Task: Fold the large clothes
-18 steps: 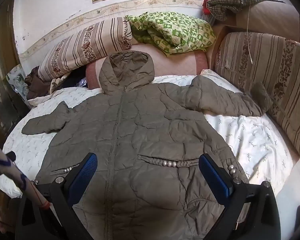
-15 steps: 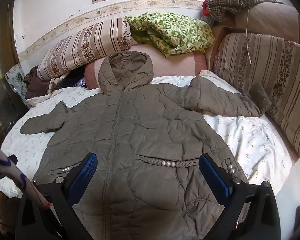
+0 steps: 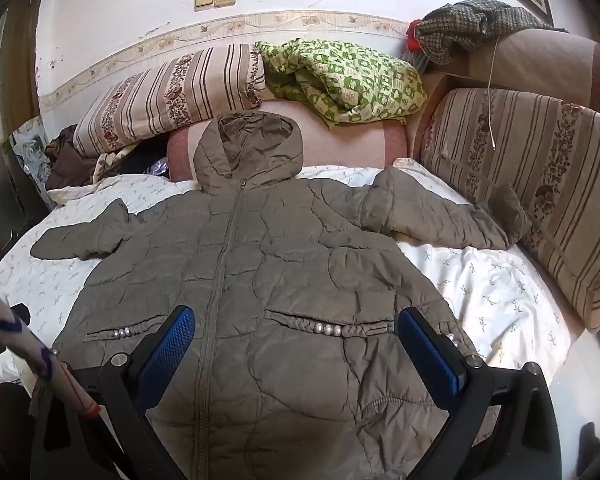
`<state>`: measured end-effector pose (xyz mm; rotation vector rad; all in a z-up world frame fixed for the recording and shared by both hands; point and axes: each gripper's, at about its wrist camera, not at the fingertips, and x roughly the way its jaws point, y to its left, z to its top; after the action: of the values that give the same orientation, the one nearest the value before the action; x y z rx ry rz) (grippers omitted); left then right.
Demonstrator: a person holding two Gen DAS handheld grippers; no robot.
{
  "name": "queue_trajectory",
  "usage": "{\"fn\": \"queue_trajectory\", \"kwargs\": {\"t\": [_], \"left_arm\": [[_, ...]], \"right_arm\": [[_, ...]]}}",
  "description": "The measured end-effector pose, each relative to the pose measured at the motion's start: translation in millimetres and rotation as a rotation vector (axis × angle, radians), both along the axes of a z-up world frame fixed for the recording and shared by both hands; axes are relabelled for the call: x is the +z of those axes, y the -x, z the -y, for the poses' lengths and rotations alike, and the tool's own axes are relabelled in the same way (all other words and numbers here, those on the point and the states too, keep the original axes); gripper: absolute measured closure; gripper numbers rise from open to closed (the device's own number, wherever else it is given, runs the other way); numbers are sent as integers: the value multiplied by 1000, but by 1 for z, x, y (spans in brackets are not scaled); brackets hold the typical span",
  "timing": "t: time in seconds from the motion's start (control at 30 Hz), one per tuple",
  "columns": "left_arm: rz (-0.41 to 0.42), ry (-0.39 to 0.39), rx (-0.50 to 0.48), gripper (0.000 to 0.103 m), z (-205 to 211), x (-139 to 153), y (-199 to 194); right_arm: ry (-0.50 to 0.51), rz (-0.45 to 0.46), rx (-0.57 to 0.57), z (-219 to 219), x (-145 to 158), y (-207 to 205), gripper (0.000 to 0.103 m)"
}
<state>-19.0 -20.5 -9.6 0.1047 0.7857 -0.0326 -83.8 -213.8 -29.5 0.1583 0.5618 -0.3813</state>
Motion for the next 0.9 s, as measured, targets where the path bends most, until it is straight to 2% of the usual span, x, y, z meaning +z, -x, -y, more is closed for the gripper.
{"fn": "queue_trajectory", "kwargs": {"t": [0.07,0.2,0.4,0.5,0.6,0.67,0.8,0.9], "left_arm": [[22,-30,-2,0,3,3,2],[36,-37,-23,0,6,10,4],[-5,1,-76,0,15,12,-4],[-21,-7,-94,0,21,9,-13],[-23,-57,-103,0,26,5,-20],[-28,-53,-98,0,24,4,-24],[-29,-39,-86,0,19,1,-36],[-42,-36,-94,0,19,-3,-44]], "right_arm": [[-5,-7,-2,0,0,0,0],[-26,-13,-8,2,2,1,0],[-70,-34,-38,15,3,-5,1],[-76,-42,-46,20,3,-10,1],[-71,-44,-61,22,1,-14,1],[-66,-47,-67,22,-1,-20,1],[9,-49,-64,18,-2,-33,1],[-2,-67,-51,20,-1,-42,1]]}}
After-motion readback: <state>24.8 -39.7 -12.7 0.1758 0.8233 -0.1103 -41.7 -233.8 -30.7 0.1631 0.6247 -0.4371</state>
